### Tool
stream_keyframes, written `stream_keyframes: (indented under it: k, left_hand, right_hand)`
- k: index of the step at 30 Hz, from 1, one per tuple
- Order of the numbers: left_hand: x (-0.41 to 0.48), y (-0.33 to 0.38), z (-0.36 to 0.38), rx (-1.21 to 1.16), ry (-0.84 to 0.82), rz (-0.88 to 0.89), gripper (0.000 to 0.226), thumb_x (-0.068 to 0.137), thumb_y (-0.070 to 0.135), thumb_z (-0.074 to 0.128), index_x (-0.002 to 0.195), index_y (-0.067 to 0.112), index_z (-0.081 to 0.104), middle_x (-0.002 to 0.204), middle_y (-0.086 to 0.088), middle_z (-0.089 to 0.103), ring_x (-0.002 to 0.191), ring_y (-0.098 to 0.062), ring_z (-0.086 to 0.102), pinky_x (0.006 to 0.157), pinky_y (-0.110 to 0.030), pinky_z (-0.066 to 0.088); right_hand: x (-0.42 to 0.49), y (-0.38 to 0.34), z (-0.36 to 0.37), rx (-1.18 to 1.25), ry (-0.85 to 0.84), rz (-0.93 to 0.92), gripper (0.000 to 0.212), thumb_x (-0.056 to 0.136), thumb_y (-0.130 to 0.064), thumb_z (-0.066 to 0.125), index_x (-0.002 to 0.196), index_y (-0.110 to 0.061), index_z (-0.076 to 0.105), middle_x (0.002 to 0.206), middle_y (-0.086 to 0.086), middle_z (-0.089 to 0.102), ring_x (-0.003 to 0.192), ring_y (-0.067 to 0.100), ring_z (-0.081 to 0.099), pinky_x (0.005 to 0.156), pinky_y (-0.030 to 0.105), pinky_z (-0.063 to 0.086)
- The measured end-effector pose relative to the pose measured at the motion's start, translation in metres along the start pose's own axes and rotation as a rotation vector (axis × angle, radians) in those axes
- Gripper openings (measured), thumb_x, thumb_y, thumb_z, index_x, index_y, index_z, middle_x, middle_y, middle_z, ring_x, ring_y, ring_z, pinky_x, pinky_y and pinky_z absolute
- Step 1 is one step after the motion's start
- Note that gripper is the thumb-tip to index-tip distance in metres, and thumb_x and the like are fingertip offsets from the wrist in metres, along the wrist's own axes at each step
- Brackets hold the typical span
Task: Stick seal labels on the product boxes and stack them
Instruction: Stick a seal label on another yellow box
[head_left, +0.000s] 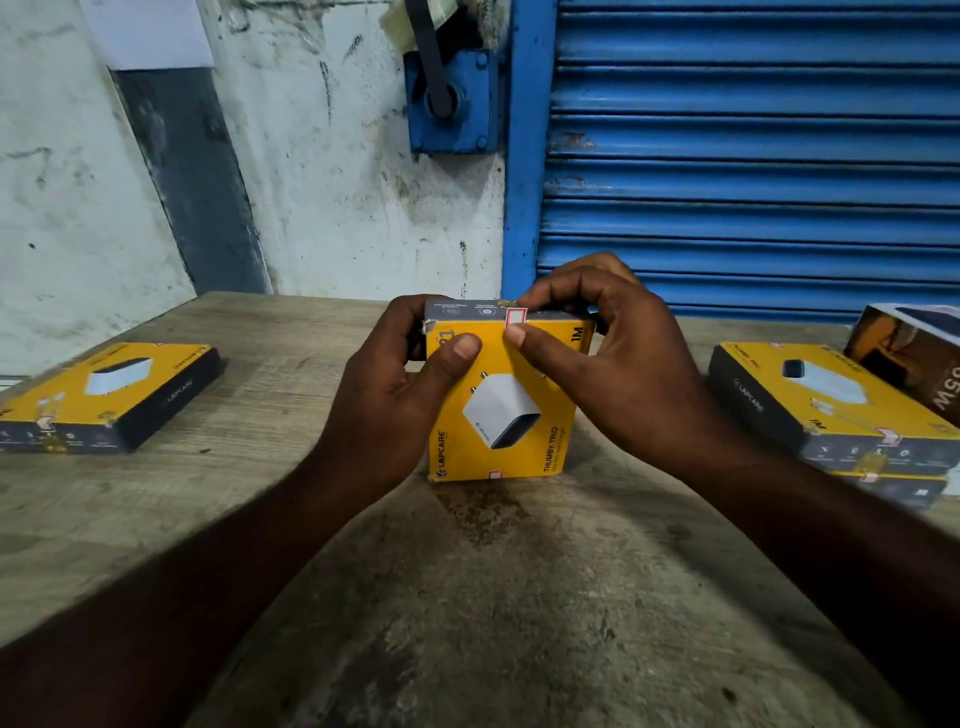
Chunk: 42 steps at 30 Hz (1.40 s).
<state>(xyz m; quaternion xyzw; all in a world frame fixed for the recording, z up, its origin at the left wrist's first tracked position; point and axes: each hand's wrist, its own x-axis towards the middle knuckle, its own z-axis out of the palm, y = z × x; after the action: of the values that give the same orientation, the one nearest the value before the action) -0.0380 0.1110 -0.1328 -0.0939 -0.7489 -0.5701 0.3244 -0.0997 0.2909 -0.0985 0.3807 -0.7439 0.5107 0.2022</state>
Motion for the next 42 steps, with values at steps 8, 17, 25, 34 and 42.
stream_keyframes:
  k: [8,17,25,34,42]
  left_hand:
    - [0.001,-0.003,-0.001,0.002,-0.002,-0.007,0.031,0.090,0.043,0.061,0.117,0.030,0.058,0.108,0.005,0.072,0.102,-0.013,0.069,0.076,-0.023,0.057]
    - [0.001,-0.003,0.000,0.041,0.018,-0.021,0.025,0.090,0.044,0.057,0.114,0.035,0.056,0.105,0.018,0.072,0.098,-0.006,0.069,0.076,-0.018,0.055]
    - [-0.009,0.009,0.018,0.102,0.176,0.047,0.053,0.089,0.045,0.058,0.138,0.033,0.042,0.106,0.020,0.065,0.095,0.005,0.065,0.079,-0.010,0.049]
    - [-0.011,0.009,0.029,0.167,0.305,0.100,0.056,0.086,0.041,0.069,0.135,0.026,0.048,0.109,0.017,0.062,0.095,0.005,0.064,0.079,-0.008,0.048]
    - [-0.012,0.008,0.020,0.126,0.187,0.061,0.053,0.091,0.031,0.054,0.143,0.028,0.041,0.110,0.011,0.066,0.095,-0.005,0.067,0.086,-0.029,0.056]
  right_hand:
    - [0.002,-0.001,-0.001,0.022,-0.019,0.004,0.013,0.088,-0.023,0.078,0.098,-0.024,0.070,0.104,-0.006,0.059,0.097,-0.003,0.059,0.080,0.007,0.044]
    - [0.000,0.012,-0.003,0.048,-0.059,-0.010,0.027,0.085,-0.025,0.075,0.112,-0.023,0.071,0.121,-0.005,0.056,0.116,0.003,0.057,0.095,0.023,0.052]
    - [-0.014,0.011,0.014,0.318,-0.053,0.137,0.027,0.096,-0.023,0.067,0.123,-0.022,0.063,0.116,-0.003,0.070,0.100,0.011,0.069,0.087,0.031,0.058]
    - [-0.019,0.007,0.021,0.399,-0.006,0.128,0.035,0.094,-0.030,0.050,0.122,-0.012,0.062,0.124,0.006,0.065,0.117,0.020,0.062,0.103,0.045,0.049]
    - [-0.016,0.008,0.026,0.307,0.009,0.158,0.042,0.085,-0.056,0.063,0.119,-0.030,0.062,0.120,0.000,0.066,0.109,0.017,0.066,0.094,0.047,0.055]
